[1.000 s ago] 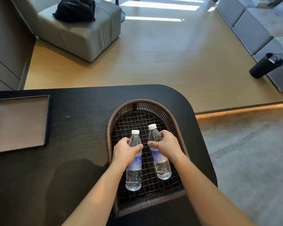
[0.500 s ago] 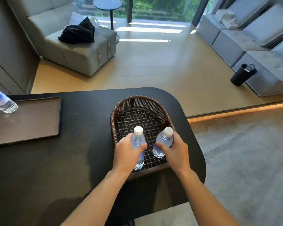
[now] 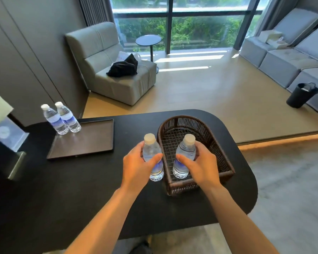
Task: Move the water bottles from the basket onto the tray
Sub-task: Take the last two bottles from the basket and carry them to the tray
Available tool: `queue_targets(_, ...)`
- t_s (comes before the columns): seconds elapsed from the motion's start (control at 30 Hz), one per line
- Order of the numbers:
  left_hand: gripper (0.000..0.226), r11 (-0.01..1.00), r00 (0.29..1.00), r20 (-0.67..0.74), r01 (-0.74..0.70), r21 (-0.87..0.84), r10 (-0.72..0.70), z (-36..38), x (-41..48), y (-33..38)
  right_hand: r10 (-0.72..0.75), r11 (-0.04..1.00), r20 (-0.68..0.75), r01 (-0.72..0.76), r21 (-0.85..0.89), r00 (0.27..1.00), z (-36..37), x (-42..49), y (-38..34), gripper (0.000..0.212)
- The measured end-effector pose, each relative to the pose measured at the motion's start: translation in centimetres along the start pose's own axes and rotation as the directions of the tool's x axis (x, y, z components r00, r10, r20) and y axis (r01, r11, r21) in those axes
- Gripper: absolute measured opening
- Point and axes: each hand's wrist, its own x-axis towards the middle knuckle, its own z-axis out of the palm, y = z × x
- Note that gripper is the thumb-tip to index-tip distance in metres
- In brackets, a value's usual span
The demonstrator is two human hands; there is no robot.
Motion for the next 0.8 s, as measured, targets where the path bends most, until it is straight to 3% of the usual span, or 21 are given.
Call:
queue_targets(0.13, 0.050, 0.999, 0.997, -0.065, 0.041, 0.025, -0.039, -4.4, -0.6, -2.2, -0.014, 1.000, 0.097, 0.011, 0.027, 0.995, 4.1, -0.7, -2.1, 0.055)
queue_targets(0.4, 0.047, 0.990, 0.972, -0.228, 0.082, 0.117, -0.054, -14.0, 0.8, -7.1, -0.024, 1.000, 0.261, 0.022, 0.009, 0.965, 14.4, 0.4, -6.8, 0.060)
queue_targets(0.8, 0.047, 0.970, 0.949, -0.308, 0.128, 0.208, -0.059, -29.4, 12.4, -17.1, 0.022, 1.000, 0.298, -0.015, -0.025, 0.954, 34.3, 6.7, -13.6, 0.064)
